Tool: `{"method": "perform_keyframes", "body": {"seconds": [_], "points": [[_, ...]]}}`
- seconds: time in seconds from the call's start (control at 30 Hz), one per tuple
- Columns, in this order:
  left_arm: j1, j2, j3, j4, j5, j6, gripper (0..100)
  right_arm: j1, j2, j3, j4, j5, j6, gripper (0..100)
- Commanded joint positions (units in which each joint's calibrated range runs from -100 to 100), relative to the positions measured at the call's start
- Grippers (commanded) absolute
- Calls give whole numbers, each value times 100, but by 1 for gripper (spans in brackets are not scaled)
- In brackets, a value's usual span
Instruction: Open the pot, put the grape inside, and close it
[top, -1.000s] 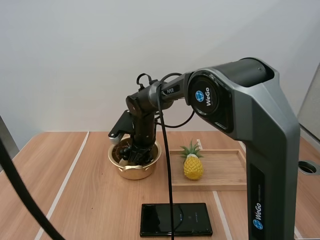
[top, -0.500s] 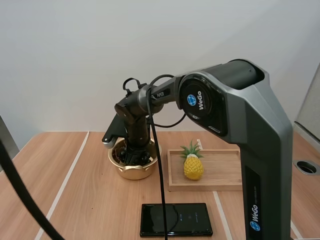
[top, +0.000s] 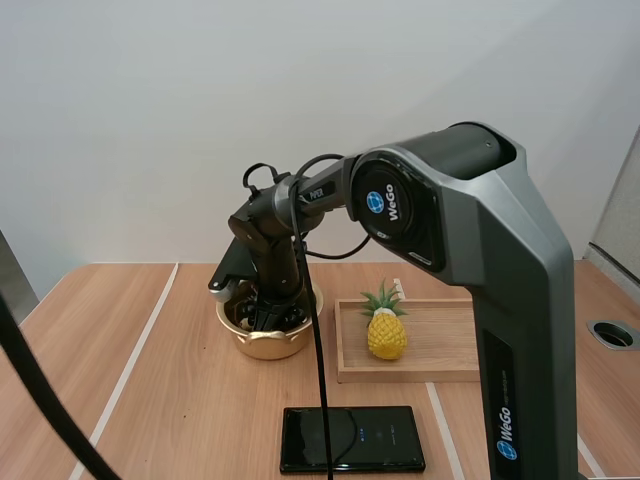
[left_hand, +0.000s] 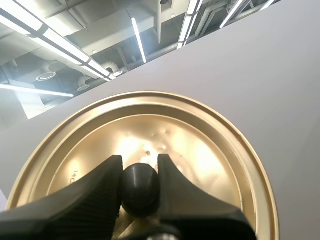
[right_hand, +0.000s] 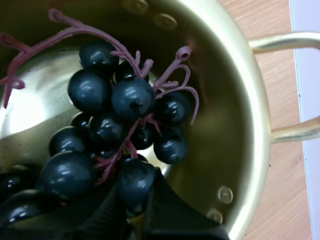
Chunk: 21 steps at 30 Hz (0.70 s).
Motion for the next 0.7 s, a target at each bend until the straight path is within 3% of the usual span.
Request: {"method": "perform_keyframes", "body": {"seconds": [0.0,0.13,0.17,0.2,0.3,0.37,0.4,0.67], "points": [[-6,-30,1,34,-82,-17,0,12,138,106,-48,432,293,0],[-6,-30,1,34,-82,-17,0,12,138,106,-359,432,802,0],[-6,-30,1,34,-82,-17,0,12,138,106,-425,446,891,5],[-6,-30,1,34,-82,-17,0,12,138,106,-470,488,961,14],[-6,-30,1,34,-82,-17,0,25,138,106,-532,590,1022,56],[-6,-30,1,34,-82,-17,0,57,138,106,-532,688,1013,96],[-6,-30,1,34,-82,-17,0,66,138,106,-542,688,1003,100],[-6,-30,1,34,-82,-17,0,180,126,29,-561,754,994,100]]}}
